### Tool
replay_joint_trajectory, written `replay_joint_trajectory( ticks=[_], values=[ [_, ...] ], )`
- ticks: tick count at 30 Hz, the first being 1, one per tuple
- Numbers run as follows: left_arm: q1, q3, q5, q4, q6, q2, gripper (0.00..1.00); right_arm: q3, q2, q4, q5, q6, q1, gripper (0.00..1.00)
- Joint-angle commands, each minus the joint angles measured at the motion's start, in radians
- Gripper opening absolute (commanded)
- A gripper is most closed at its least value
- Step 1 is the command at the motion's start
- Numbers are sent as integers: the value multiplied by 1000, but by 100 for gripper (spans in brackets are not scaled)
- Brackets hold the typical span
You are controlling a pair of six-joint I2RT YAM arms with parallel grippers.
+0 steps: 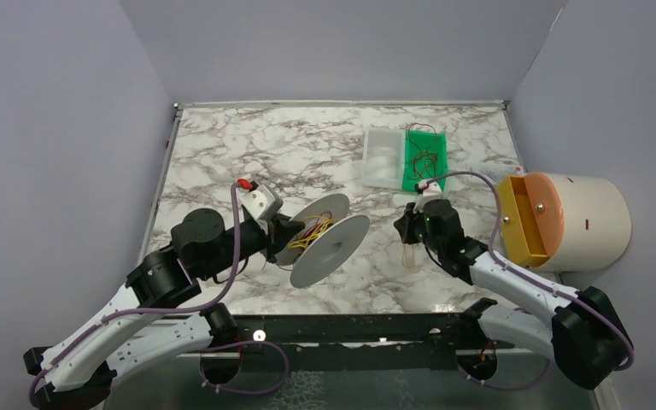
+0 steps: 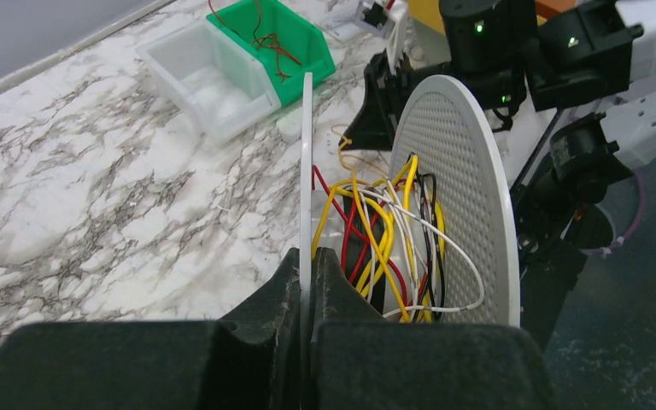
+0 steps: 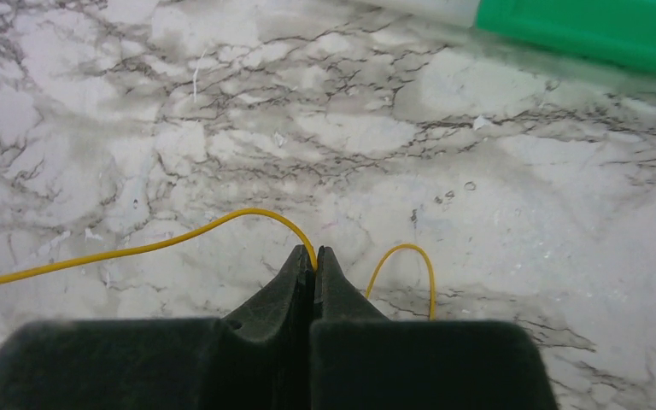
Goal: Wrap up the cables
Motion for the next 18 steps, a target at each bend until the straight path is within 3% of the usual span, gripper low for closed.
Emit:
replay_joint_trajectory(
  ticks=[1, 13, 18],
  values=[
    [-4, 47, -51, 174, -83, -28, 0, -58, 8, 140, -194, 19, -7, 1],
    [-4, 64, -234, 316, -160, -21, 0, -210, 102, 443, -579, 99, -3, 1],
    [-4, 64, -270, 378, -169, 8, 0, -235, 159, 543, -627, 145, 50, 1]
  ],
)
